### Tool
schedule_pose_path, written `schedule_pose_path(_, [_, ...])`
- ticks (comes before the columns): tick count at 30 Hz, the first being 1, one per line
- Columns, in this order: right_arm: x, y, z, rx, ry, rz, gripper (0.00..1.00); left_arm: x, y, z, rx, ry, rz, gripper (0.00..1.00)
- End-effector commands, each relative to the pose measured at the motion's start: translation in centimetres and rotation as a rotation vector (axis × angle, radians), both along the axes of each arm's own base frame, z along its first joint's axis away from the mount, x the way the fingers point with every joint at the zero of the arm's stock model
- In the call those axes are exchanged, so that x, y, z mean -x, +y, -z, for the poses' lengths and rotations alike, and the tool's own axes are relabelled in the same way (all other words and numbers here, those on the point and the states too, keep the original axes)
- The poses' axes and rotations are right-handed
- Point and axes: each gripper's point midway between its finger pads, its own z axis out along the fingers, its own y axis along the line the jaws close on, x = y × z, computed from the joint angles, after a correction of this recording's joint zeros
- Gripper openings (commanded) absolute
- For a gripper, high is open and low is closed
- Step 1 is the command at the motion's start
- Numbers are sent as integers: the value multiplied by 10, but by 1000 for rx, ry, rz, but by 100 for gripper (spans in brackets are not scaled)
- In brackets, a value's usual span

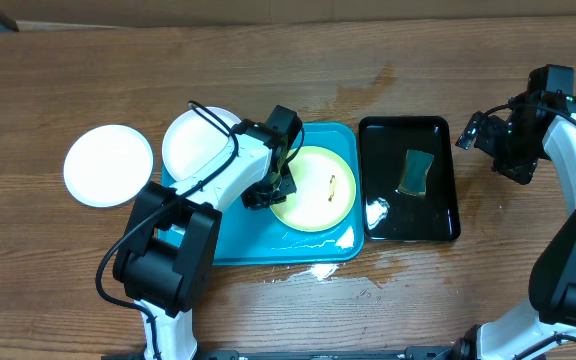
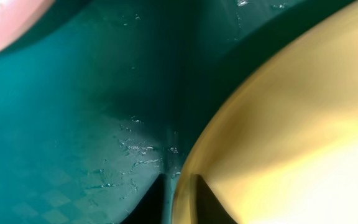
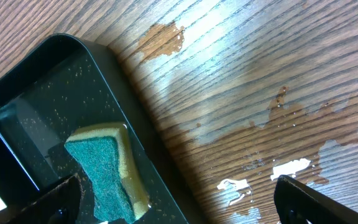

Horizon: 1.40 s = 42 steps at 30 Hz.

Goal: Clean dirty plates on tray and stack at the side
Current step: 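Hold the yellow plate steady on the teal tray with the left gripper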

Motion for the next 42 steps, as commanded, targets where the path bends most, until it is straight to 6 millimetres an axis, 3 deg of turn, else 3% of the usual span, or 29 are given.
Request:
schedule_pose_path(1, [-7,-1,-7,1,-25,4,100,1,4,2,-20,1,-19,75])
schedule_pose_path(5, [-7,-1,-7,1,-25,4,100,-4,3,0,-13,-11,164,75])
schedule_pose_path(10, [-7,-1,-7,1,-25,4,100,-15,-1,-1,-7,-53,233,43])
schedule_pose_path(18, [-7,-1,-7,1,-25,4,100,-24,9,-2,-78,-88,312,34])
schedule_pose_path(26, [-7,-1,-7,1,-25,4,100,-25,7,-2,-75,-88,461,29])
schedule_pose_path(30, [-7,-1,-7,1,-25,4,100,-26,7,-2,-74,-91,458,23])
schedule_pose_path(35, [-7,-1,-7,0,-25,4,100,-24,-2,0,-23,-87,460,22])
schedule_pose_path(38, [-7,1,-7,-10,-26,1,100,-22,-5,0,-3,-80,462,4])
schedule_pose_path(42, [1,19,-9,-112,-1,-15,100,-23,-5,1,-3,-83,462,4])
